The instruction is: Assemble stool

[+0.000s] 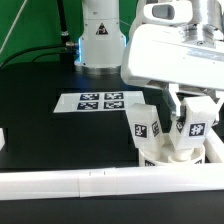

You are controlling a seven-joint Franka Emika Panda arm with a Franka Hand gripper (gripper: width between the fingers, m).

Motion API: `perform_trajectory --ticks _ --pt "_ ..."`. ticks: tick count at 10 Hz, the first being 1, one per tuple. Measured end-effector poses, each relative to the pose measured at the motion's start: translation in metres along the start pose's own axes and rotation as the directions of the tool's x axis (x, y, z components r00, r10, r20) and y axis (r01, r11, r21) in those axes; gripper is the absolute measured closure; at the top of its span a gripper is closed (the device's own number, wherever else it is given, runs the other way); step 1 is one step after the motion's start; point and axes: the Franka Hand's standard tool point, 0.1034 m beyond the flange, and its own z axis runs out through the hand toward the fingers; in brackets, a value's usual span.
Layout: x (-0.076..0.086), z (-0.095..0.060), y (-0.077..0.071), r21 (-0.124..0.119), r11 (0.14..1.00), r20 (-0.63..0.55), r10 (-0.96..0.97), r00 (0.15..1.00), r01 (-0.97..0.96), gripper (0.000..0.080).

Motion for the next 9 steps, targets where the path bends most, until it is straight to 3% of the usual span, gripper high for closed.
perform_trajectory --ticks 2,4,7,9 --pt "0.014 -0.018 0.016 0.019 0.999 0.001 0.042 0.999 -0.042 0.0476" --pt "0.015 -0.021 0.013 0.035 0.998 0.056 0.053 0.997 -0.055 0.0476" --pt "0.015 -0.021 0.014 0.033 0.998 0.048 0.051 0.998 -0.052 0.0476" --pt "0.016 -0.025 0.032 0.015 1.0 0.007 0.023 1.0 -0.023 0.0476"
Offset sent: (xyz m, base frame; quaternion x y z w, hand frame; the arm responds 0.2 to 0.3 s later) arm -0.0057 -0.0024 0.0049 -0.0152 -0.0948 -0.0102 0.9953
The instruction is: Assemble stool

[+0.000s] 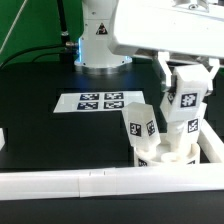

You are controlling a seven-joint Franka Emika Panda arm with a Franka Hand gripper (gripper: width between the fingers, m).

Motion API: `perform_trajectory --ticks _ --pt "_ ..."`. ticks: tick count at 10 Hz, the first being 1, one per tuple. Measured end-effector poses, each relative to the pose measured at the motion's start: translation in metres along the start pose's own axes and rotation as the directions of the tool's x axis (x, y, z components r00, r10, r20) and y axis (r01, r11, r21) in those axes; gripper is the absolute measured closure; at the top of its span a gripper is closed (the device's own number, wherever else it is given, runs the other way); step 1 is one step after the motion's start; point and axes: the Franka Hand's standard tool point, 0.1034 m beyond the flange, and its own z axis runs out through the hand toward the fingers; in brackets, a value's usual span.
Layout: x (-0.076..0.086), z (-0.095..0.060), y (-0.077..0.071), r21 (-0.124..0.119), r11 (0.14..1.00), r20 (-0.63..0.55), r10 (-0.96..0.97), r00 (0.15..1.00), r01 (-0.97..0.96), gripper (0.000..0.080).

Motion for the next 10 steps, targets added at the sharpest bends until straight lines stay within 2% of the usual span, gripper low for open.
perform_trajectory --ticks 1,3,4,6,7,9,10 --pt "-0.006 -0.003 0.01 -0.021 1.0 -0.04 -0.012 0.999 0.011 0.0476" --pt "-0.046 0.01 0.025 -0.046 0.998 0.011 -0.039 0.999 0.04 0.0476" --pt "-0.059 0.013 0.032 -0.048 0.998 0.034 -0.032 0.999 0.033 0.0476" --pt "-0.087 0.009 0.018 -0.022 0.999 0.094 -0.024 0.995 0.026 0.0476" --pt "-0.088 0.004 0.014 -0.009 1.0 0.114 -0.016 0.993 0.017 0.0476" --pt "-0.082 -0.002 0.011 -0.002 1.0 0.121 0.005 0.993 -0.005 0.0476" --pt "-0.078 -0.004 0.017 0.002 1.0 0.136 0.003 0.991 -0.004 0.0476"
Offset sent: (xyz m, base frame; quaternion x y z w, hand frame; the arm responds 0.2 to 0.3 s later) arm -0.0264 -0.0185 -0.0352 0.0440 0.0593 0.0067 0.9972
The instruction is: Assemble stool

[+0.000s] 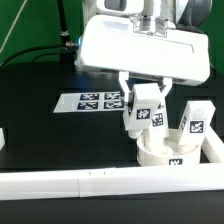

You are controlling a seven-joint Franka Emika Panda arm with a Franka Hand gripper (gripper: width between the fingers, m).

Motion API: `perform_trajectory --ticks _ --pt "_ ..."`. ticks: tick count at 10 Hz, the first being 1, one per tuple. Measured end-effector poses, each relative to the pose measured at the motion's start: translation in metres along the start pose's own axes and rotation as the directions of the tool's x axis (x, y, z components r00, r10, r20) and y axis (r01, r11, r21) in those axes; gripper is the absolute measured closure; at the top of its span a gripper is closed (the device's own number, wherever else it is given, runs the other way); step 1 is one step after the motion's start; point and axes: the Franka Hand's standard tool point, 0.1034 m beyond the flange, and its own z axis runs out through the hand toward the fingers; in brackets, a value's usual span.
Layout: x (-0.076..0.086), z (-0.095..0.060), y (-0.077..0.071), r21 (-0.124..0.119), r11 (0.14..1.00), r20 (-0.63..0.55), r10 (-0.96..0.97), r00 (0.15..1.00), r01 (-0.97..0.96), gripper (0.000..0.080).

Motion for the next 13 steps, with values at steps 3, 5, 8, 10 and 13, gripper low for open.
perform_trajectory --ticks 3,5,8,10,13 --pt "-0.007 0.007 0.053 -0.026 1.0 0.063 0.008 0.998 -0.006 0.0476" --pt "0.0 0.006 0.046 -0.035 0.999 0.042 -0.013 0.999 0.015 0.0476" --pt "-0.008 0.009 0.051 -0.027 1.0 0.086 -0.009 0.996 0.011 0.0476" --pt "-0.018 0.008 0.099 0.019 0.996 0.268 0.075 0.961 -0.083 0.0476" --pt "-0.072 0.031 0.118 0.018 0.991 0.398 0.116 0.91 -0.134 0.0476"
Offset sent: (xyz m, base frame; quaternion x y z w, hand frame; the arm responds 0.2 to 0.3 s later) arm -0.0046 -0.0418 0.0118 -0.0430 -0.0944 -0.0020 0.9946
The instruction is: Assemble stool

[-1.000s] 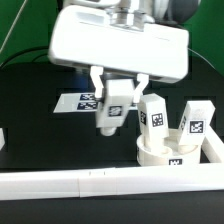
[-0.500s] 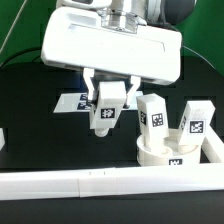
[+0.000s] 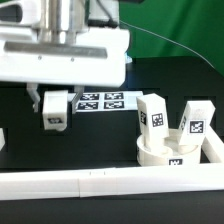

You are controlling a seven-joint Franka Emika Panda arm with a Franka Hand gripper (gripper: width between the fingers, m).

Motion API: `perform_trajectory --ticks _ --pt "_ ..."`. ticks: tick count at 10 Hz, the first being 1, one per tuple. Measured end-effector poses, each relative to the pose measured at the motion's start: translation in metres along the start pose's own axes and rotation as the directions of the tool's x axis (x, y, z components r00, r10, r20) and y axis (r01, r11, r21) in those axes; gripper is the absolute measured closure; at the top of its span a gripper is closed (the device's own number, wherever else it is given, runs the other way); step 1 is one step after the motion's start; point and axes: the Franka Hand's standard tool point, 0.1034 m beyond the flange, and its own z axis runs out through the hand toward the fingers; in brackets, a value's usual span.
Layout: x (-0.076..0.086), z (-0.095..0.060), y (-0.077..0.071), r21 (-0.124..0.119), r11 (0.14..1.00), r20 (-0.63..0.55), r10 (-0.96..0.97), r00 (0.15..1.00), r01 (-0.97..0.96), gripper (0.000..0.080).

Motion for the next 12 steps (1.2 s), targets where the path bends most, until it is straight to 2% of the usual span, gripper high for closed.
perform_trajectory --ticks 1,2,7,8,9,10,12 --pt "-0.01 0.02 -0.006 -0.021 1.0 -0.006 -0.017 1.0 0.017 0.0476" --pt "-0.013 0.026 -0.012 -0.02 0.999 0.01 -0.032 0.999 0.032 0.0476" --pt "-0.014 0.027 -0.009 -0.018 1.0 0.017 -0.025 1.0 0.026 0.0476" --pt "-0.032 0.033 -0.002 0.031 1.0 0.124 0.001 0.992 -0.005 0.0476" --pt "-0.039 0.038 0.008 0.048 0.999 0.157 0.016 0.987 -0.024 0.0476" --pt "-0.045 0.04 0.011 0.062 0.997 0.182 0.026 0.983 -0.038 0.0476" --pt "-0.048 0.041 0.01 0.059 0.997 0.182 0.033 0.983 -0.044 0.0476"
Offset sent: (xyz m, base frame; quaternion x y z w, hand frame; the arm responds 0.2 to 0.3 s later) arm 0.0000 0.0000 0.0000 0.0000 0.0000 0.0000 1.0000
